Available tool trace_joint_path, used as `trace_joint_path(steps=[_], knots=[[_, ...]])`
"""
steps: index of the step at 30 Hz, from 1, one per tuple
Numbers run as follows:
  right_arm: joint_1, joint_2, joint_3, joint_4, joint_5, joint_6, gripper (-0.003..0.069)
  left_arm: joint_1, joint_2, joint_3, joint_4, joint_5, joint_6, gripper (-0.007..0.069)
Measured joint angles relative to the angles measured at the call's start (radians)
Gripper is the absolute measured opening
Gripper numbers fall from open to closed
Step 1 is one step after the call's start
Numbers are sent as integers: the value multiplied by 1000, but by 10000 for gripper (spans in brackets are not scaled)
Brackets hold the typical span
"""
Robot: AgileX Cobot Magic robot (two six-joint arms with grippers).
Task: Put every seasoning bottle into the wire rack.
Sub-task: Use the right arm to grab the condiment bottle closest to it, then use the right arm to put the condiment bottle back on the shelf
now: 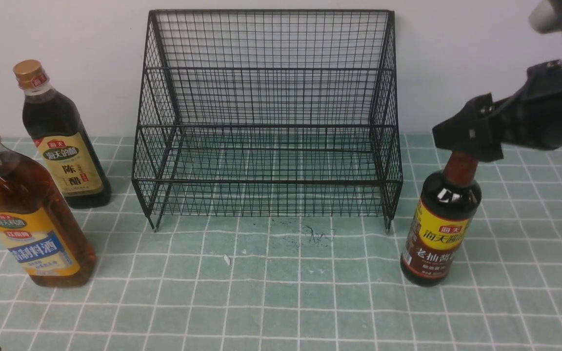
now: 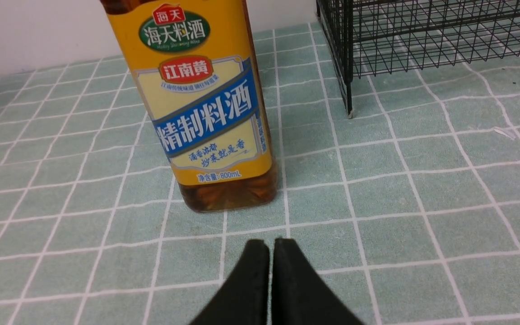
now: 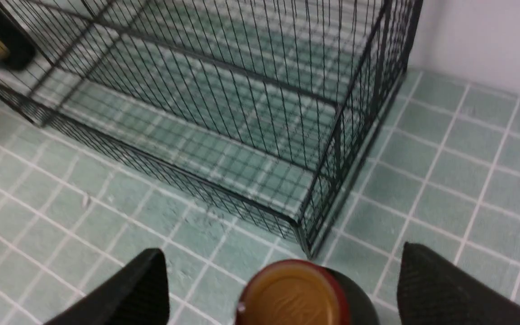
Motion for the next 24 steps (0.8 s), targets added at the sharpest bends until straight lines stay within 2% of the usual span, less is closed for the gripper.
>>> trace_joint_path(steps=[4,7,9,10,11,12,15,18,24], knots=[[0,81,-1,-27,8,-1,605,0,0,0,0,0,0,-6],[0,104,-1,-31,14,1,561,0,0,0,0,0,0,-6],[0,115,-1,-33,30,14,423,0,0,0,0,0,0,-6],[0,115,-1,-33,30,15,423,0,0,0,0,0,0,-6],[1,112,-3,-47,22,6,313,0,0,0,0,0,0,-6],[0,108,-5,-65,15,1,270,0,0,0,0,0,0,-6],[-1,96,-6,-66,28,-6,281,0,0,-1,0,0,0,-6],[1,53,-16,-66,118,-7,283,0,0,-1,0,1,0,-6],[4,-1,-179,-49,275,-7,283,0,0,-1,0,1,0,-6]])
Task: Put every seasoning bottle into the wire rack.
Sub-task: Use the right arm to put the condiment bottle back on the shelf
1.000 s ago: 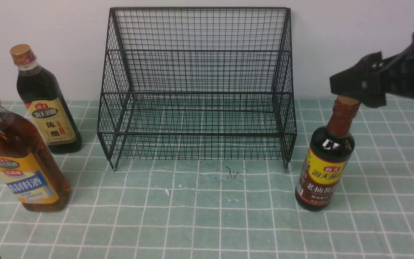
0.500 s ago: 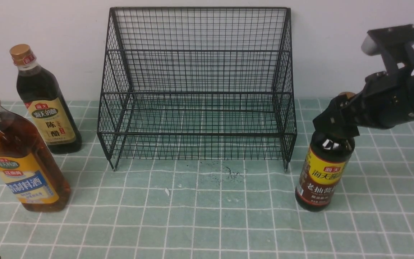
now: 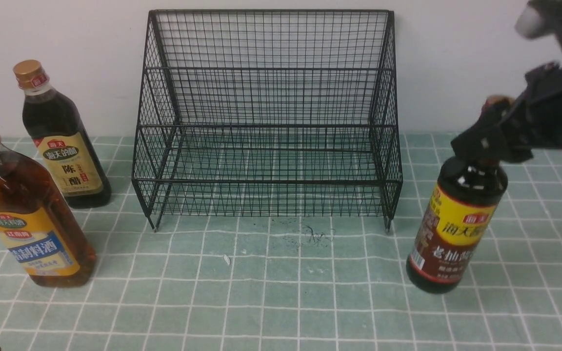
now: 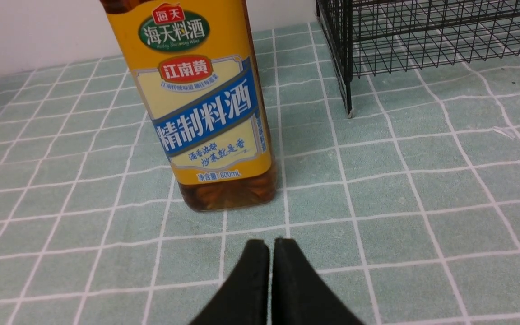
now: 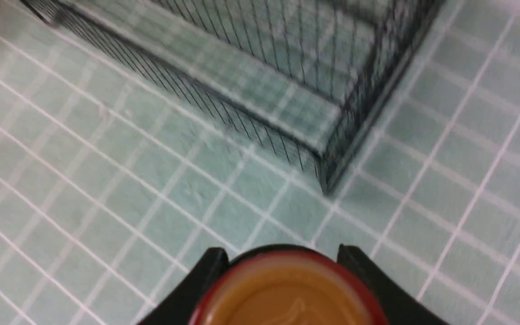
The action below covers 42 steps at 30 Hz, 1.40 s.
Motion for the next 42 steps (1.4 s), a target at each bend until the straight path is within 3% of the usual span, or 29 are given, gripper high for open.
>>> trace_joint_path(steps=[6,12,21,42], knots=[[102,3,-143,13,-1,-12,283,0,0,0,0,0,0,-6],[271,102,-262,-51,-184,36,283,0,0,0,0,0,0,-6],[276,263,-313,-186,-346,106,282,0,0,0,0,0,0,-6],[276,436,-330,-202,-307,144,296,0,0,0,0,1,0,-6]])
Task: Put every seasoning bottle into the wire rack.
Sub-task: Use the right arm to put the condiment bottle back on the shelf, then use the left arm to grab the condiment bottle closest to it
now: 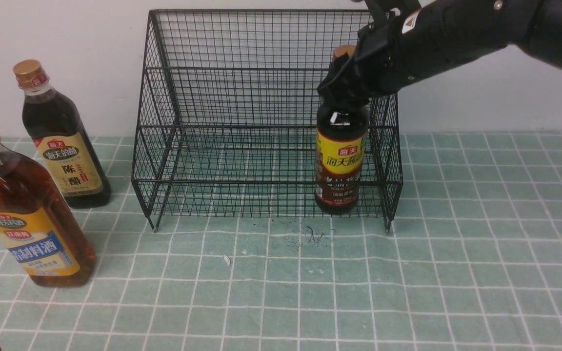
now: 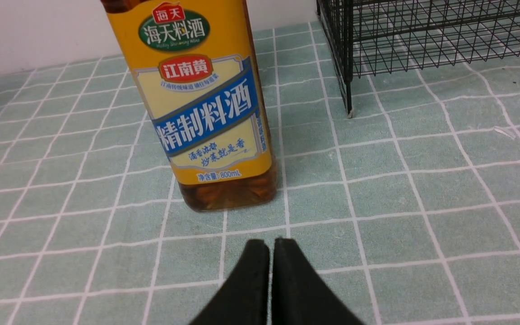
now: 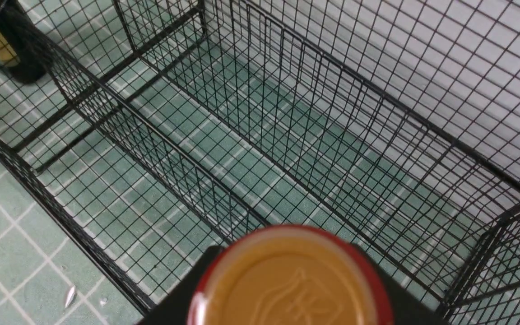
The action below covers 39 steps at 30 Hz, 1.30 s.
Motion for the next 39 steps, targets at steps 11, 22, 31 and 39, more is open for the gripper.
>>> trace_joint_path(steps=[11,22,31,39], knots=[[0,-231,0,-157,134,194,486,0,0,0,0,0,0,-6],[0,-781,3,-234,458,377,399,0,0,0,0,0,0,-6],[0,-1355,477,-369,339,585,143,0,0,0,0,0,0,-6],[0,-1724,986,-408,-41,646,-6,0,0,0,0,0,0,-6]])
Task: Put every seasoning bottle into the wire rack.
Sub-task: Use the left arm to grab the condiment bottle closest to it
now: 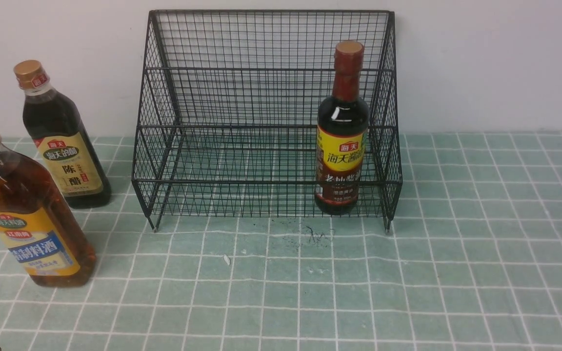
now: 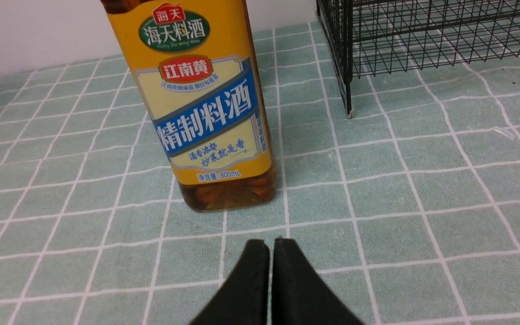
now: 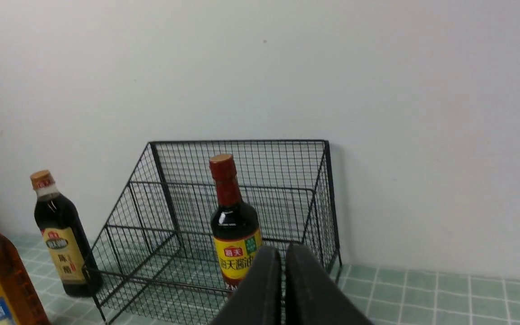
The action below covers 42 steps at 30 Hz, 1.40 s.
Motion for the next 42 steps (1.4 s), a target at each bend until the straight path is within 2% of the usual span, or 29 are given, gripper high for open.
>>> trace_joint_path(steps=[3,8,22,25,29,34,37,42], knots=[[0,-41,142,1,-188,1,-13,0,0,0,0,0,0,-6],[0,-41,249,1,-314,1,-13,0,0,0,0,0,0,-6],[-9,-49,345,-12,-298,-11,-15,0,0,0,0,0,0,-6],[-75,-60,390,-13,-298,-14,-15,0,0,0,0,0,0,-6],[-260,-60,507,2,-297,-8,-15,0,0,0,0,0,0,-6],[-437,-63,660,10,-286,-6,-15,0,0,0,0,0,0,-6],[-473,-74,671,16,-302,-9,-15,0,0,0,0,0,0,-6],[-474,-75,673,17,-310,-25,-15,0,0,0,0,0,0,-6]])
